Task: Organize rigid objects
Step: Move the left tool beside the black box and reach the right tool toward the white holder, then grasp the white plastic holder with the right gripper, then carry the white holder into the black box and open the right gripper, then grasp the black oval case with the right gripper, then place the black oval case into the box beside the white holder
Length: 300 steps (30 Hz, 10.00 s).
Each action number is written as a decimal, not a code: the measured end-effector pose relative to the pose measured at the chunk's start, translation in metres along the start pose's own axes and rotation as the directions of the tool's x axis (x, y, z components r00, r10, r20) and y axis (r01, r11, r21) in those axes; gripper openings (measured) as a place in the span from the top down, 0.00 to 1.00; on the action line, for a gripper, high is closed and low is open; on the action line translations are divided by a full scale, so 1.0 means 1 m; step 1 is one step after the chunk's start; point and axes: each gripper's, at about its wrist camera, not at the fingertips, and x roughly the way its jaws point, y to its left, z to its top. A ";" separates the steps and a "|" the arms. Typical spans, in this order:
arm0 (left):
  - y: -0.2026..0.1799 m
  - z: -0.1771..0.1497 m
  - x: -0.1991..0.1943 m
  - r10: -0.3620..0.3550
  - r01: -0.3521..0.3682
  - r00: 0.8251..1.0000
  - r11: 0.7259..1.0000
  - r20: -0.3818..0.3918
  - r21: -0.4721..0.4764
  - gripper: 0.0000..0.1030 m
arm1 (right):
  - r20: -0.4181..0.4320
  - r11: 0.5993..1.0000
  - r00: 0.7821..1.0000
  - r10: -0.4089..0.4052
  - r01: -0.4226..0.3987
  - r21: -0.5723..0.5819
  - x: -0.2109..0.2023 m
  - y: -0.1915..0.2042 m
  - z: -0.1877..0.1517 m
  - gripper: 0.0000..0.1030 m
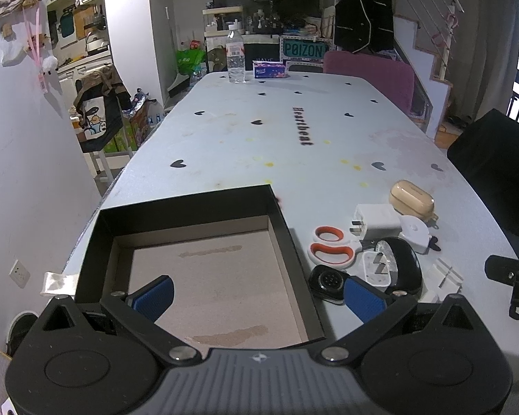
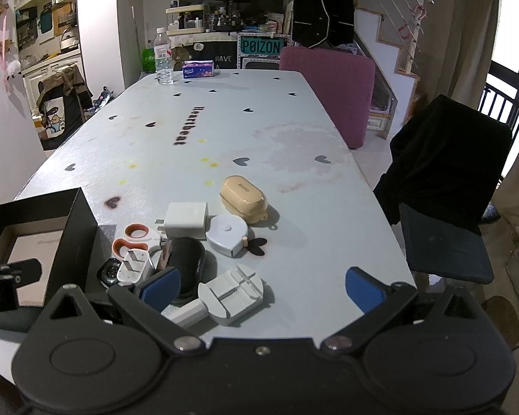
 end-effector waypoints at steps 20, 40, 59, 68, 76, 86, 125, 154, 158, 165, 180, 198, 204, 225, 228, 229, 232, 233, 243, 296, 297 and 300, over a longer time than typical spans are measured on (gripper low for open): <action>0.093 0.011 0.002 0.198 -0.191 0.980 0.959 0.011 -0.209 0.00 | -0.035 1.000 0.999 -0.013 0.014 0.013 0.017 0.003 -0.002 0.00; 0.123 -0.016 0.045 0.180 -0.212 0.970 0.954 -0.164 -0.211 0.51 | -0.106 0.999 0.994 0.026 -0.023 0.034 0.047 0.006 -0.011 0.03; 0.136 -0.027 0.063 0.189 -0.243 0.955 0.940 -0.226 -0.238 0.90 | -0.125 0.994 0.986 0.110 -0.109 0.012 0.072 -0.003 -0.025 0.06; 0.140 -0.028 0.063 0.173 -0.229 0.961 0.937 -0.217 -0.264 0.94 | -0.125 0.982 0.976 0.181 -0.186 -0.034 0.086 0.001 -0.018 0.06; 0.139 -0.028 0.060 0.178 -0.226 0.965 0.936 -0.192 -0.270 0.94 | -0.181 0.979 0.965 0.192 -0.202 -0.039 0.099 0.005 -0.021 0.36; 0.139 -0.027 0.061 0.177 -0.226 0.965 0.935 -0.194 -0.273 0.94 | -0.147 0.987 0.976 0.158 -0.161 -0.009 0.091 0.001 -0.026 0.51; 0.134 -0.028 0.058 0.165 -0.196 0.973 0.961 -0.161 -0.196 0.94 | -0.095 0.923 0.992 0.081 -0.038 0.383 0.068 -0.017 -0.022 0.39; 0.133 -0.028 0.056 0.163 -0.193 0.974 0.962 -0.157 -0.194 0.94 | -0.119 0.942 0.981 -0.156 0.184 0.281 0.091 -0.017 -0.009 0.46; 0.134 -0.028 0.055 0.158 -0.187 0.975 0.962 -0.155 -0.197 0.94 | -0.045 0.963 0.996 -0.072 0.081 0.256 0.065 0.000 0.005 0.52; 0.136 -0.028 0.056 0.151 -0.181 0.976 0.963 -0.155 -0.200 0.94 | 0.076 0.980 0.991 0.110 -0.120 0.156 0.022 0.048 0.031 0.52; 0.137 -0.028 0.054 0.138 -0.166 0.980 0.964 -0.143 -0.206 0.94 | -0.090 0.921 0.932 0.352 -0.362 -0.148 0.036 0.195 0.048 0.52; 0.140 -0.028 0.055 0.106 -0.133 0.985 0.968 -0.134 -0.212 0.94 | -0.092 0.955 0.969 0.230 -0.243 -0.170 0.059 0.221 0.047 0.34; 0.139 -0.028 0.055 0.106 -0.133 0.985 0.968 -0.134 -0.213 0.94 | -0.049 0.947 0.960 0.274 -0.279 -0.162 0.036 0.207 0.047 0.27; 0.131 -0.029 0.051 0.147 -0.166 0.982 0.971 -0.121 -0.174 0.94 | 0.038 0.992 0.992 0.122 -0.122 0.015 0.020 0.072 0.016 0.16; 0.130 -0.029 0.051 0.156 -0.175 0.980 0.970 -0.120 -0.169 0.94 | 0.039 0.996 0.996 0.075 -0.077 0.044 0.027 0.052 0.009 0.12; 0.130 -0.029 0.051 0.159 -0.178 0.980 0.970 -0.121 -0.167 0.94 | 0.038 0.997 0.997 0.060 -0.062 0.053 0.029 0.047 0.007 0.10; 0.129 -0.029 0.051 0.170 -0.188 0.978 0.969 -0.121 -0.162 0.94 | 0.044 0.995 0.998 0.034 -0.037 0.087 0.036 0.032 0.000 0.04; 0.128 -0.029 0.052 0.173 -0.191 0.978 0.968 -0.121 -0.161 0.94 | 0.047 0.994 0.998 0.030 -0.034 0.102 0.038 0.028 -0.003 0.04; 0.125 -0.029 0.051 0.191 -0.208 0.974 0.966 -0.121 -0.155 0.94 | 0.020 0.975 0.995 0.094 -0.097 0.200 0.062 0.007 -0.026 0.00; 0.126 -0.029 0.052 0.189 -0.207 0.975 0.965 -0.122 -0.163 0.94 | -0.014 0.945 0.978 0.210 -0.199 0.261 0.063 0.014 -0.023 0.53; 0.126 -0.029 0.052 0.187 -0.206 0.975 0.965 -0.122 -0.163 0.94 | 0.007 0.942 0.975 0.221 -0.215 0.258 0.057 0.016 -0.020 0.53; 0.127 -0.029 0.052 0.182 -0.201 0.976 0.965 -0.121 -0.166 0.94 | 0.057 0.933 0.962 0.269 -0.275 0.234 0.042 0.029 -0.005 0.54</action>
